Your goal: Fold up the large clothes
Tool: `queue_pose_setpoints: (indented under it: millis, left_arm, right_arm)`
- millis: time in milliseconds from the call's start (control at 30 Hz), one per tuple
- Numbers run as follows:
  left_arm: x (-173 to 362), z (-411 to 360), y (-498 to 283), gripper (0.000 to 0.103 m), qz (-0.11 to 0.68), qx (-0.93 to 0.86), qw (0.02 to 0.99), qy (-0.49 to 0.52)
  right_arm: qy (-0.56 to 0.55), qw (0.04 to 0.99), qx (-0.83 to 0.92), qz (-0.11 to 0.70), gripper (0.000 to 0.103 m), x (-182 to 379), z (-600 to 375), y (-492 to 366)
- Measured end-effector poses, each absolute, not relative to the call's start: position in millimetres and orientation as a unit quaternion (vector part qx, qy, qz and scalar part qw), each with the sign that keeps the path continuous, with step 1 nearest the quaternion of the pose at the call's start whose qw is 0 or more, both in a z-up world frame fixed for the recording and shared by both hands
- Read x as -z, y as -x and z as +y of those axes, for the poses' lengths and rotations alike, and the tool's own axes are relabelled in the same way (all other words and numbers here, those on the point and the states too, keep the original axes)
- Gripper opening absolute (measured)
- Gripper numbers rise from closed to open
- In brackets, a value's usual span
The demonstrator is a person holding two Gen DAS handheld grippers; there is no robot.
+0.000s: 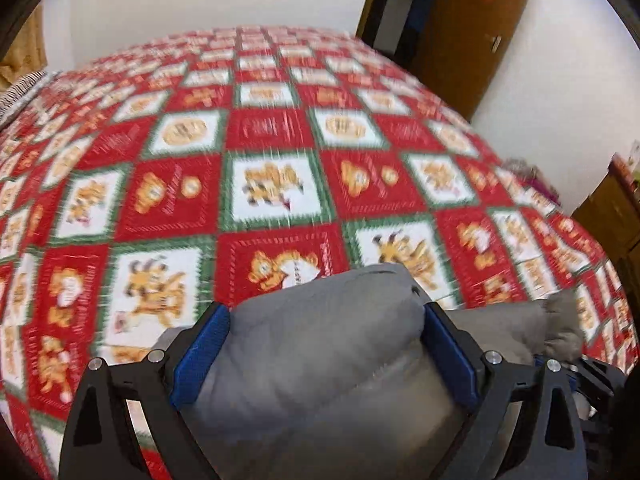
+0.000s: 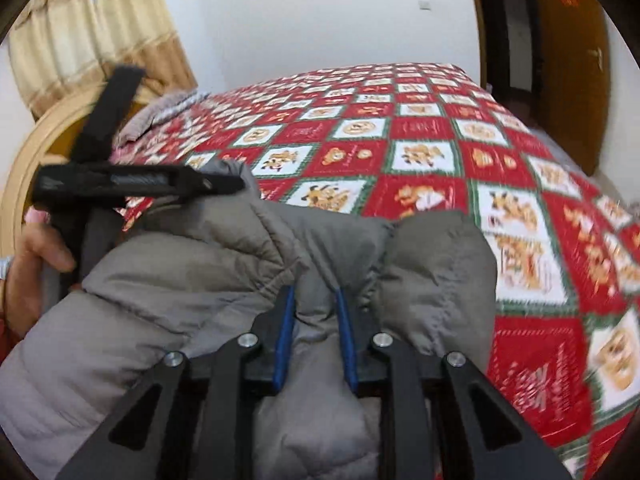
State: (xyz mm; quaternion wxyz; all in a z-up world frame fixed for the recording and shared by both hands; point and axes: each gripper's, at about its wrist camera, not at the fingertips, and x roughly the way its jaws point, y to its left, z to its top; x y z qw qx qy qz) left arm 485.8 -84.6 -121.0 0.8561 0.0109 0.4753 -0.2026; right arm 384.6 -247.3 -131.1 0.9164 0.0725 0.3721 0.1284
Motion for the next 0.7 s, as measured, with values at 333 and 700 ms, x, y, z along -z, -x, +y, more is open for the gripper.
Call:
queue_pose_setpoints:
  millis: [333,700]
  left_arm:
    - [149,-104,-496,0.101,0.479,0.168,0.859,-0.064]
    - [60,-27,-389,0.101,0.45,0.281,0.847,0.021]
  right_arm:
    - [-0.088,0.914,-0.112,0.38,0.022,142,-245,-390]
    - [-0.134,0.921,-0.2,0.307,0.036,56,-261,-268]
